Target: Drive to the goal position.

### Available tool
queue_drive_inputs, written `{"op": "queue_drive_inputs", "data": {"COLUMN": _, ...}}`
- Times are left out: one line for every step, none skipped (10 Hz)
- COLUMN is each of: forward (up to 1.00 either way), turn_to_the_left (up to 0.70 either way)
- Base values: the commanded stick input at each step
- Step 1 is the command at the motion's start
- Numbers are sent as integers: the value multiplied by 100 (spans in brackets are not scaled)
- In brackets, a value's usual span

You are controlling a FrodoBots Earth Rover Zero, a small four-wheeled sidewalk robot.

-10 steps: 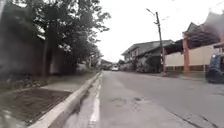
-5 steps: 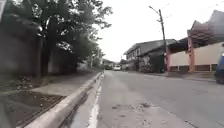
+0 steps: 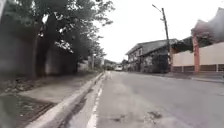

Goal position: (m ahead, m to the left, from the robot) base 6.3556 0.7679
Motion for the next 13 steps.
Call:
{"op": "queue_drive_inputs", "data": {"forward": 70, "turn_to_the_left": 0}}
{"op": "queue_drive_inputs", "data": {"forward": 70, "turn_to_the_left": 0}}
{"op": "queue_drive_inputs", "data": {"forward": 70, "turn_to_the_left": 0}}
{"op": "queue_drive_inputs", "data": {"forward": 70, "turn_to_the_left": 0}}
{"op": "queue_drive_inputs", "data": {"forward": 70, "turn_to_the_left": 0}}
{"op": "queue_drive_inputs", "data": {"forward": 70, "turn_to_the_left": 0}}
{"op": "queue_drive_inputs", "data": {"forward": 70, "turn_to_the_left": 0}}
{"op": "queue_drive_inputs", "data": {"forward": 70, "turn_to_the_left": 0}}
{"op": "queue_drive_inputs", "data": {"forward": 70, "turn_to_the_left": 0}}
{"op": "queue_drive_inputs", "data": {"forward": 70, "turn_to_the_left": 0}}
{"op": "queue_drive_inputs", "data": {"forward": 70, "turn_to_the_left": 0}}
{"op": "queue_drive_inputs", "data": {"forward": 70, "turn_to_the_left": 0}}
{"op": "queue_drive_inputs", "data": {"forward": 70, "turn_to_the_left": 0}}
